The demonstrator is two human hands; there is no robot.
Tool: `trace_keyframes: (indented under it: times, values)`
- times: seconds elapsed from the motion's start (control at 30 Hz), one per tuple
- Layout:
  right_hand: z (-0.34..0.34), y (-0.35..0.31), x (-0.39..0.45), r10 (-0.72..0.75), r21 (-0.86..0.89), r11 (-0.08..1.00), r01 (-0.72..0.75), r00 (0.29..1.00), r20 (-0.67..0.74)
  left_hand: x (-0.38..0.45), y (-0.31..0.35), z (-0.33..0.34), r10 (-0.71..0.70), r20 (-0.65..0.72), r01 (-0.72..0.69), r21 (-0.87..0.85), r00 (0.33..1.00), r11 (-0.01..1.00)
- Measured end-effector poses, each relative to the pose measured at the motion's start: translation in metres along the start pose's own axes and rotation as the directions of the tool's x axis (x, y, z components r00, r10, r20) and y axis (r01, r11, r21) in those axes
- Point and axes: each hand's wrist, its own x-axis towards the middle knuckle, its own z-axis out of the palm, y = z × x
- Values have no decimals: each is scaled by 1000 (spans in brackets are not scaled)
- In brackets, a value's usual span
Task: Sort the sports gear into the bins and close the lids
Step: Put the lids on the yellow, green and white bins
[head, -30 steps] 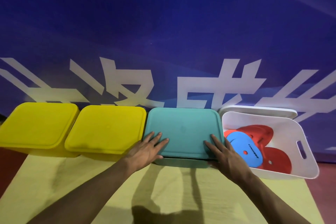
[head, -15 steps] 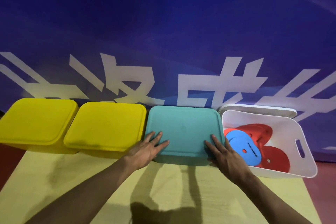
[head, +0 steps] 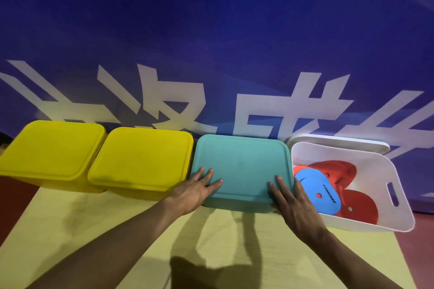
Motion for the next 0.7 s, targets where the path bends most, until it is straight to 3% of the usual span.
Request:
trace_keyframes:
  times: [0.23, 0.6, 0.7]
  values:
    - [9, -8, -9, 26, 54, 998, -27, 999, 22, -2, 19, -6, -63, 30, 60, 108, 998, 992]
    - [9, -31, -13, 38, 38, 999, -39, 999, 20, -12, 19, 28, -38, -117, 48, 78, 992, 996]
    - [10, -37, -8, 83, 5, 996, -84, 995, 45, -10, 14, 22, -25, -138, 47, 158, 990, 986]
